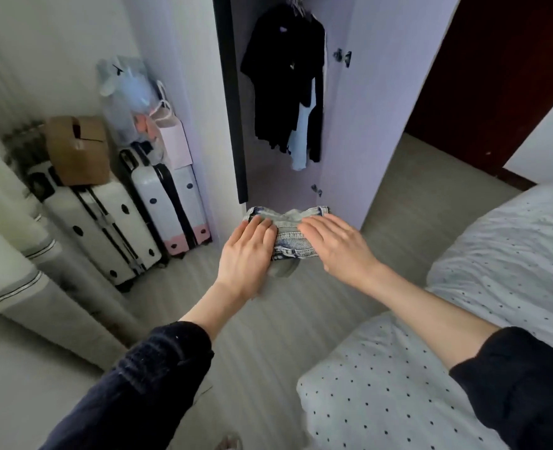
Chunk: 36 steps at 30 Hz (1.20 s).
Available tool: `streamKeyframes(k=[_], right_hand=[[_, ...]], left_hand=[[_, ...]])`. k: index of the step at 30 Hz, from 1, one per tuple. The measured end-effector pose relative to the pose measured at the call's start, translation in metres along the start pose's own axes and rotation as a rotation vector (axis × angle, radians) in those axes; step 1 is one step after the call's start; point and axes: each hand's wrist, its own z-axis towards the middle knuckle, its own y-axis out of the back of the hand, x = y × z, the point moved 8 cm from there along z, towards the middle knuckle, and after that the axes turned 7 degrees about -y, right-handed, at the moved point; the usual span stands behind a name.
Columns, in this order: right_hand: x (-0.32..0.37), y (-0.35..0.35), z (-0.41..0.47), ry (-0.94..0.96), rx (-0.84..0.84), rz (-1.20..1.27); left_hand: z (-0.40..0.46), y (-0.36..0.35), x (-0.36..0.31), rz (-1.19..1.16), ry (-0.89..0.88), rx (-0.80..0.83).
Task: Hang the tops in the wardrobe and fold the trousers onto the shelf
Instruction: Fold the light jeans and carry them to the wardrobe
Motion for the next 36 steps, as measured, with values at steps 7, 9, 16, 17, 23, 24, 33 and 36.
streamKeyframes(k=[7,9,16,17,23,24,33,36], right_hand=[[-0.085,-0.062,0.081,-0.089,0.058,-0.081],[-0.114,-0.078,0.096,-0.097,0.058,-0.095],[-0.261,-0.149,0.175,-0.039,0.074,-0.163],[-0.282,-0.158,0.190,-0.018,0.023,-0.168],[-0.444,-0.198,0.300,-0.010,-0.040,-0.157],[-0.459,-0.200,0.314,0.000,-0.047,-0.153],[-0.545,-0.154,0.542,0.063,-0.364,-0.182],[-0.549,-0.128,0.605,0.111,-0.482,-0.215]], left_hand=[[0.106,-0.079,0.063,-0.069,-0.077,-0.006],[0.140,-0.101,0.070,-0.092,-0.079,-0.007],[0.287,-0.200,0.098,-0.064,-0.079,-0.002],[0.313,-0.210,0.106,-0.030,-0.075,-0.049],[0.494,-0.264,0.154,0.080,-0.037,-0.076],[0.511,-0.262,0.159,0.093,-0.040,-0.090],[0.701,-0.178,0.308,0.403,-0.062,-0.341],[0.736,-0.140,0.349,0.511,-0.083,-0.428]])
